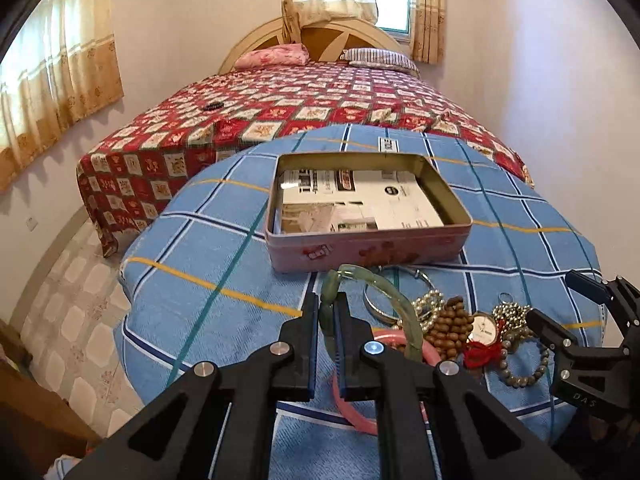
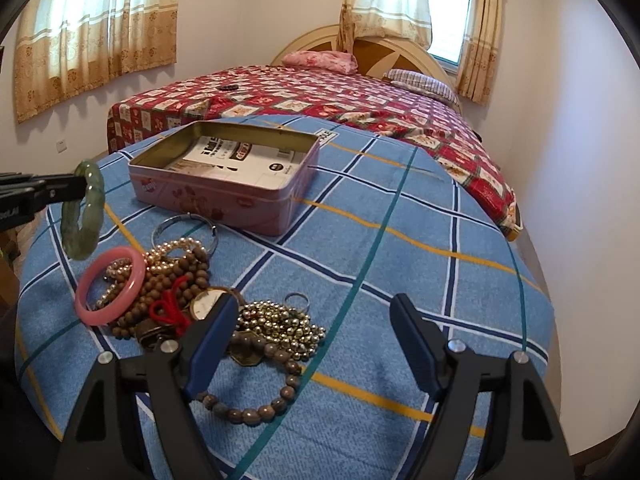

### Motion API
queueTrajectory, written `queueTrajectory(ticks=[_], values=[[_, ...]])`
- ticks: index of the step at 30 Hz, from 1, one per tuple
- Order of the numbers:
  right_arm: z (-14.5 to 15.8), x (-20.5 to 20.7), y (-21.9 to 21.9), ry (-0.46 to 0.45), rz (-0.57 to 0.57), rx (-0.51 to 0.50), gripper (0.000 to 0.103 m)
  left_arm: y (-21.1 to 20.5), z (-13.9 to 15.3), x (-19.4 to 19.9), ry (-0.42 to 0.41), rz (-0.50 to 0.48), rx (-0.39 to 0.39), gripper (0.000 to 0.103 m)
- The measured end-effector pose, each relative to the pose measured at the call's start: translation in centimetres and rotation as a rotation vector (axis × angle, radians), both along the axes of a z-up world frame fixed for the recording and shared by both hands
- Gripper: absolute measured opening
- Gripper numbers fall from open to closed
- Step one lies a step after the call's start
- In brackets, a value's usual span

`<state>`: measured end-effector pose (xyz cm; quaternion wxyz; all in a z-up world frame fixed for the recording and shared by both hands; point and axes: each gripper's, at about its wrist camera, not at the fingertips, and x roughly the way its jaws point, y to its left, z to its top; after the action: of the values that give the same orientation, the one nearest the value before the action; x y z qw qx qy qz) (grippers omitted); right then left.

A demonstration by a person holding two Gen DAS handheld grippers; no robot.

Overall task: Organize jewelry
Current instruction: 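Lift the jade bangle with the left tool while the right tool grasps silver beads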

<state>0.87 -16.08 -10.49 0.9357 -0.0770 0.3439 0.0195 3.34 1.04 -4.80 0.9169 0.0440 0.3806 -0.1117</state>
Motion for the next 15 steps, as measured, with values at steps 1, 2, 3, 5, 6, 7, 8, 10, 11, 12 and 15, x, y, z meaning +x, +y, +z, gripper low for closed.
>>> queueTrajectory(ticks=[1, 2, 3, 5, 6, 7, 8, 10, 11, 12, 15], values=[[-0.1, 0.0, 0.0, 0.009, 0.004, 0.005, 0.074, -0.2, -0.3, 0.0, 0.008, -0.003, 0.000, 0.006], [-0.3, 0.1, -0.1, 0.018, 0.005, 0.008, 0.073, -0.3, -0.6, -0.1, 0.015, -0.006, -0.003, 0.006], [-0.6, 0.2, -0.2, 0.032, 0.005, 0.012, 0.070, -0.5, -0.8, -0.1, 0.021, -0.014, -0.007, 0.006], [-1.0, 0.5, -0.3, 0.061, 0.009, 0.027, 0.064, -0.9, -1.1, -0.3, 0.024, -0.025, -0.006, 0.006], [-1.2, 0.5, -0.4, 0.069, 0.009, 0.032, 0.061, -1.0, -1.2, -0.3, 0.027, -0.029, -0.006, 0.006], [-1.3, 0.5, -0.5, 0.074, 0.009, 0.036, 0.059, -1.1, -1.2, -0.4, 0.028, -0.029, -0.007, 0.006], [-1.3, 0.5, -0.5, 0.077, 0.009, 0.038, 0.059, -1.2, -1.3, -0.4, 0.030, -0.029, -0.007, 0.006], [-1.6, 0.6, -0.5, 0.086, 0.016, 0.041, 0.058, -1.1, -1.4, -0.4, 0.035, -0.029, -0.006, 0.006], [-1.8, 0.7, -0.5, 0.092, 0.018, 0.046, 0.057, -1.1, -1.5, -0.3, 0.038, -0.026, -0.006, 0.006], [-1.8, 0.6, -0.6, 0.090, 0.018, 0.055, 0.057, -1.1, -1.6, -0.3, 0.040, -0.025, -0.007, 0.006], [-1.7, 0.7, -0.8, 0.088, 0.010, 0.060, 0.047, -1.1, -1.7, -0.3, 0.043, -0.026, -0.006, 0.006]])
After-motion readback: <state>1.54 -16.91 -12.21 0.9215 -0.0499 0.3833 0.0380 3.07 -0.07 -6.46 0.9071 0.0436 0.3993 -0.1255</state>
